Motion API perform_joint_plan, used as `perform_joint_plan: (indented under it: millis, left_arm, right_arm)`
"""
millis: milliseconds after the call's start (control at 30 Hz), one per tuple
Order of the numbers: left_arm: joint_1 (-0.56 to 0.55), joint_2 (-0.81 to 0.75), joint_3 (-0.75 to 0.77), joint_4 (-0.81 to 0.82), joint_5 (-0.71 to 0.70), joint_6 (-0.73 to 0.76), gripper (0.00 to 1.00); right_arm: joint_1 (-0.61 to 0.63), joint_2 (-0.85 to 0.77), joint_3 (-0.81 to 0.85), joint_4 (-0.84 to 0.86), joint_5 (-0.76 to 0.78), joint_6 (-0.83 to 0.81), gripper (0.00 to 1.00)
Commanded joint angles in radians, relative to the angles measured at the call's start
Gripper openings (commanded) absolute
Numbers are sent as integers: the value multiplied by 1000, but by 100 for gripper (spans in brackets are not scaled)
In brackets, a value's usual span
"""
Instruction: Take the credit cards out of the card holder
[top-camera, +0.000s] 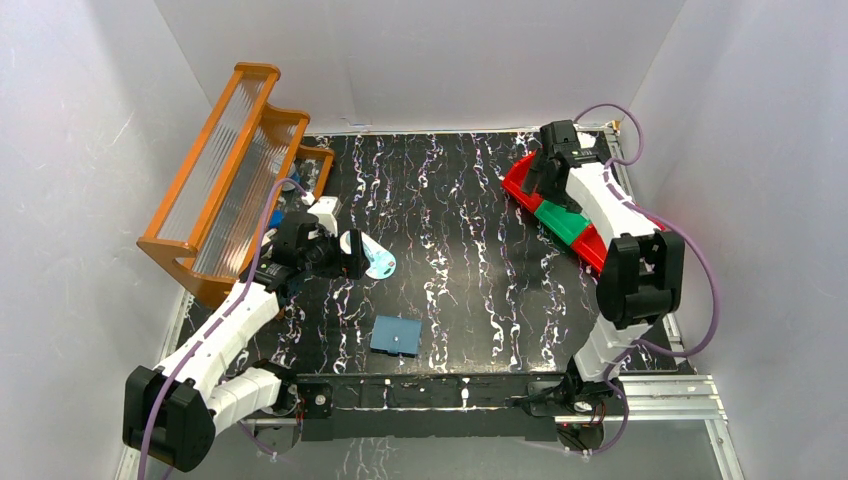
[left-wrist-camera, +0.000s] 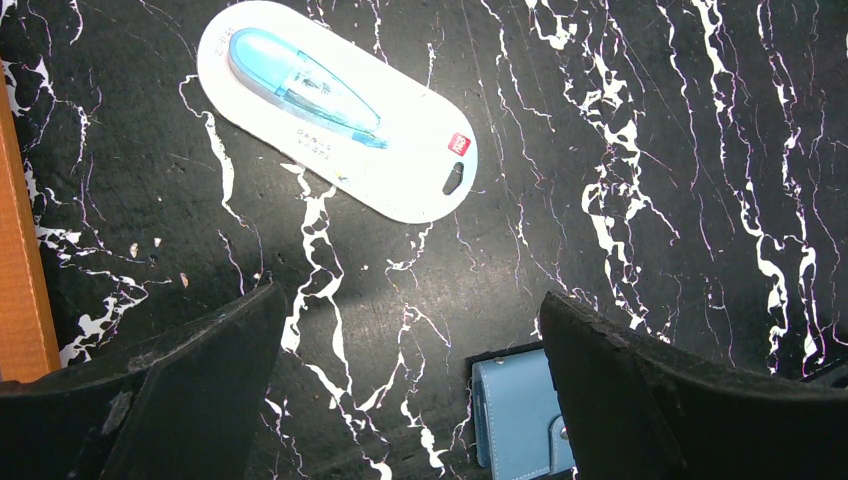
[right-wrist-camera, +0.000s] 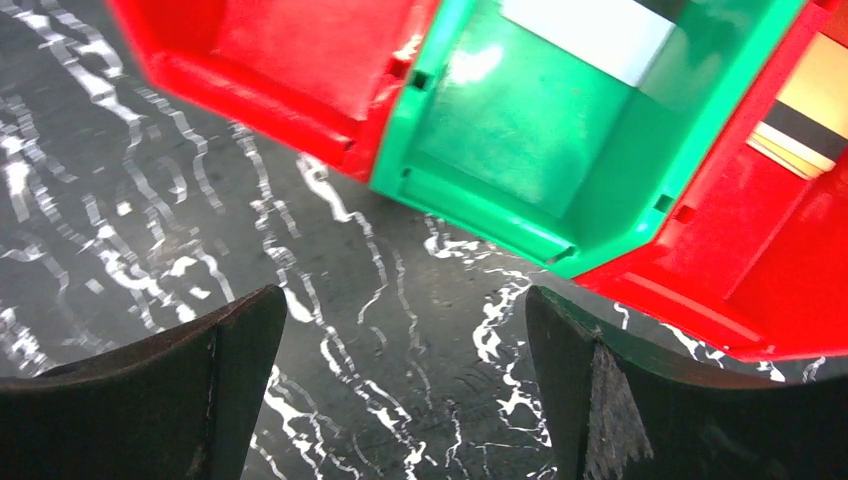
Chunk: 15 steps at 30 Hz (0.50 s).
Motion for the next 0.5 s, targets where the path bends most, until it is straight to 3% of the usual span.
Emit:
perform_joint_plan:
  millis: [0,467]
  left_arm:
    - [-4,-26,8,-6,4,9,98]
    - [-4,-20,8,-7,10,11,98]
  right_arm:
    - [-48,61,68,-42,79,54,98]
    - [-105,257,180,-18,13,143,98]
